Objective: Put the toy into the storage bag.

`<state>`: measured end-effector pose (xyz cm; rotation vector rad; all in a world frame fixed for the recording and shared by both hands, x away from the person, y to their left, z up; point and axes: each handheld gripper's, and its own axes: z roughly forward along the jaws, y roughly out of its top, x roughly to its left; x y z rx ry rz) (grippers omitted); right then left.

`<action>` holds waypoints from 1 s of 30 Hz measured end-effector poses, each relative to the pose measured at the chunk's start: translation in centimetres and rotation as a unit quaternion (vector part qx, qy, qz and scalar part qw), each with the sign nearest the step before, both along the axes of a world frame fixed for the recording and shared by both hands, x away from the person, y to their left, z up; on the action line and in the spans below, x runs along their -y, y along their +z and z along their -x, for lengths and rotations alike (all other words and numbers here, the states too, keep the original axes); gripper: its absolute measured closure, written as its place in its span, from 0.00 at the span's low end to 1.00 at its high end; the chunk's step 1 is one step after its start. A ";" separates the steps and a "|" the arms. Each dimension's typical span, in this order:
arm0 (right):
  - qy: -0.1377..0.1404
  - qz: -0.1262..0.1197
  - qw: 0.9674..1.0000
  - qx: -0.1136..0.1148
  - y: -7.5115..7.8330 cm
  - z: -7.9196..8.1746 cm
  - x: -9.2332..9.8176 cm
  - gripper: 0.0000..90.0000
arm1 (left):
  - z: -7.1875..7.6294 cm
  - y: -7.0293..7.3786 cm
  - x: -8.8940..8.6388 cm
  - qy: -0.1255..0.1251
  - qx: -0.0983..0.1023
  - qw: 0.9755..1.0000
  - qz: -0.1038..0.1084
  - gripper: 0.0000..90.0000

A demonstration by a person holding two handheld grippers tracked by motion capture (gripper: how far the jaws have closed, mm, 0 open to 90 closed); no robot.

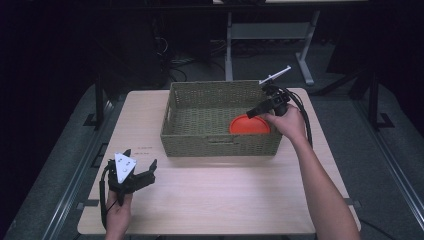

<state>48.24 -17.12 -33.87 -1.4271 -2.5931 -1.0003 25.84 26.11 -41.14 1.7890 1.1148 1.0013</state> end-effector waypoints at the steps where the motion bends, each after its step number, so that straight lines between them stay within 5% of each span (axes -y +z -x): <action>1: 0.002 -0.002 1.000 0.002 0.0 0.1 0.0 0.50 | 0.0 0.0 -0.1 0.001 0.000 1.000 0.002 0.14; 7: 0.013 -0.035 0.999 0.003 0.2 0.8 0.2 0.45 | 0.0 0.0 -0.2 0.004 -0.003 1.000 0.005 0.14; 30: 0.000 -0.069 0.997 0.023 1.3 3.8 3.2 0.39 | 0.1 0.1 -0.1 0.000 0.000 1.000 0.007 0.14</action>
